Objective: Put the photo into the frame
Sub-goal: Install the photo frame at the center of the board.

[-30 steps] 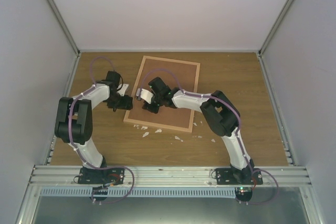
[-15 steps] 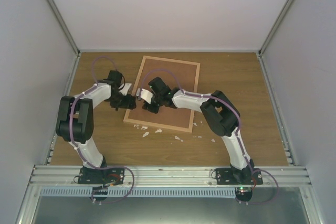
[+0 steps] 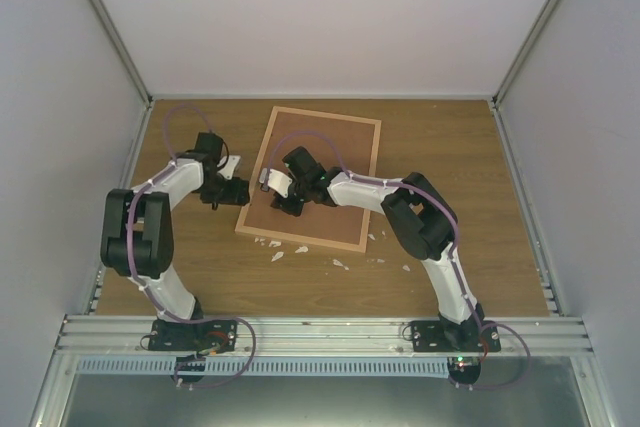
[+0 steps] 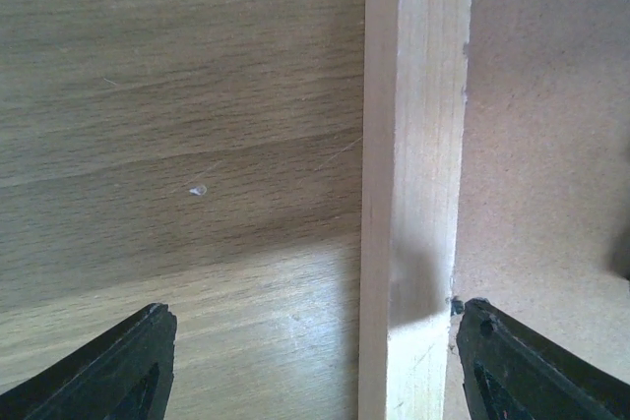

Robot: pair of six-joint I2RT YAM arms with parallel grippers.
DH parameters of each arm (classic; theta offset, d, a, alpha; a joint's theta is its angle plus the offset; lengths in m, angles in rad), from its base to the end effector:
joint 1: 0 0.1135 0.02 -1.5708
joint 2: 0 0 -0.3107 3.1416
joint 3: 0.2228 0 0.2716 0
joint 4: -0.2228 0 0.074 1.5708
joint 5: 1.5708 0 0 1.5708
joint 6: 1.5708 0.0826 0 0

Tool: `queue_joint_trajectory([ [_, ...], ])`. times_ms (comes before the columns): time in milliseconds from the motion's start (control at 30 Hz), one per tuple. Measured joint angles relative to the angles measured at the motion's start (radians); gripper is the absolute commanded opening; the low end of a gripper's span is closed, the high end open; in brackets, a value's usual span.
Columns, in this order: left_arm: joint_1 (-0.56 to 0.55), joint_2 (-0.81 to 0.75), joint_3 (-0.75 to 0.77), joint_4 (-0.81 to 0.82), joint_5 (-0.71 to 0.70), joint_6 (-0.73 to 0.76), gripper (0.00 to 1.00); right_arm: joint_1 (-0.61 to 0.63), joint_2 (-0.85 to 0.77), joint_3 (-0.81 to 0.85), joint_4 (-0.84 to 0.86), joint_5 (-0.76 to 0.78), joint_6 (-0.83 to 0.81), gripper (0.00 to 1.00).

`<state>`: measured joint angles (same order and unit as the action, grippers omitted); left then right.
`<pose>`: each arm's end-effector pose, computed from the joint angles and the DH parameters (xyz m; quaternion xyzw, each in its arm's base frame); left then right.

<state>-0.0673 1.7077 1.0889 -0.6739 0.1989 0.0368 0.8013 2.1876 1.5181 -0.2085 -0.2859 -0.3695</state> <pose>0.3536 -0.0402 0.1675 0.0650 0.9834 -0.1004 0.1364 0.3608 0.4059 0.1317 -0.5547 0.7493 0.2029 0.2995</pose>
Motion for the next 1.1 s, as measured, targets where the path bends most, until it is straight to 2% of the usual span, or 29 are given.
queue_joint_trajectory([
  [1100,-0.024,0.026,0.002,-0.017,0.017,-0.001,0.77,0.000,0.000,0.000,0.000,-0.001,0.000,0.32],
])
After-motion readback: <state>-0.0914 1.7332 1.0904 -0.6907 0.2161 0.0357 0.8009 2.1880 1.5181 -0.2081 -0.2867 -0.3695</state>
